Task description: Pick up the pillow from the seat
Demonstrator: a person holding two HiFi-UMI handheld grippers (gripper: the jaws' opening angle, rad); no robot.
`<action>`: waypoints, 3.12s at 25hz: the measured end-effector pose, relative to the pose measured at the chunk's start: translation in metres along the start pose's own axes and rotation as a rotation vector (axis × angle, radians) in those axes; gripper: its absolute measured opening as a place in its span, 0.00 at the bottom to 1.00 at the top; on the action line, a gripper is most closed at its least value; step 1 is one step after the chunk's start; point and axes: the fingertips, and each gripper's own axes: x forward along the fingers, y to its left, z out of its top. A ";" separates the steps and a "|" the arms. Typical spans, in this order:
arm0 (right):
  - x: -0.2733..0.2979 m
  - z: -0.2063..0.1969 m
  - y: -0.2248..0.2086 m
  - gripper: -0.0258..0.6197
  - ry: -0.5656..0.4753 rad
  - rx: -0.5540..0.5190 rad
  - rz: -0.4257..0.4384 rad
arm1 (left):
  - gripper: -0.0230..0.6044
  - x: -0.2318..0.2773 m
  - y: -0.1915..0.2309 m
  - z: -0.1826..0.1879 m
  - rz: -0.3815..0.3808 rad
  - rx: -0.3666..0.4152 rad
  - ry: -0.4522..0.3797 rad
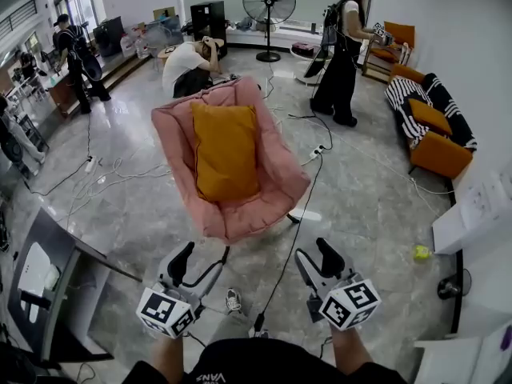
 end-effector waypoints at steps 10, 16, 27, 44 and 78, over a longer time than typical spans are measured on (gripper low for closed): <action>0.082 0.017 -0.019 0.40 0.009 -0.012 -0.064 | 0.52 0.071 0.081 0.009 -0.067 -0.014 -0.004; 0.139 0.031 -0.034 0.40 -0.002 0.002 -0.130 | 0.52 0.121 0.135 0.017 -0.133 0.011 -0.005; 0.225 0.035 -0.032 0.40 -0.008 -0.011 -0.224 | 0.52 0.157 0.220 0.014 -0.193 -0.014 0.005; 0.297 0.023 -0.081 0.38 0.061 0.031 -0.154 | 0.52 0.192 0.273 -0.005 -0.075 -0.067 0.040; 0.656 -0.037 -0.330 0.38 0.315 0.063 0.082 | 0.52 0.453 0.483 -0.081 0.328 -0.127 0.285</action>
